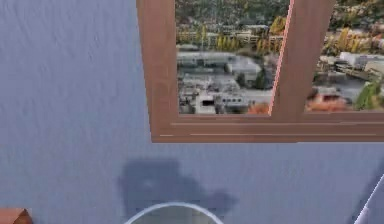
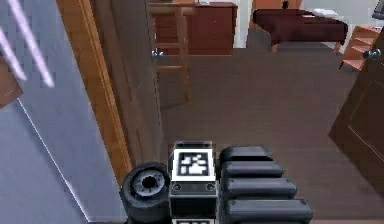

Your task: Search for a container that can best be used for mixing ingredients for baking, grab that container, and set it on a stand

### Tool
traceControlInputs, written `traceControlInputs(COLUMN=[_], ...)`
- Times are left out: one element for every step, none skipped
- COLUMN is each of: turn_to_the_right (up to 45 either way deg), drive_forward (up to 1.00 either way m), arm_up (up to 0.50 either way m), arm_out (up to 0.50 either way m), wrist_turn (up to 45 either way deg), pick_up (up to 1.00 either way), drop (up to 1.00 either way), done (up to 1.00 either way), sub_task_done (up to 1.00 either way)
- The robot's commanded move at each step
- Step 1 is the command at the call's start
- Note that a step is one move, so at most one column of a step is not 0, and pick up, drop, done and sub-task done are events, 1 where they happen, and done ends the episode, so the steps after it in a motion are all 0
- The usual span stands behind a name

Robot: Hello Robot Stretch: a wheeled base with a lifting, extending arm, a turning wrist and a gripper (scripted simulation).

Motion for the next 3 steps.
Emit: traceControlInputs(turn_to_the_right=[45.0, 45.0, 3.0], drive_forward=[0.00, 0.00, 0.00], arm_up=[0.00, 0.00, 0.00], arm_out=[0.00, 0.00, 0.00], wrist_turn=[0.0, 0.0, 0.0], pick_up=[0.00, 0.00, 0.00], drop=[0.00, 0.00, 0.00], done=[0.00, 0.00, 0.00], sub_task_done=[0.00, 0.00, 0.00])
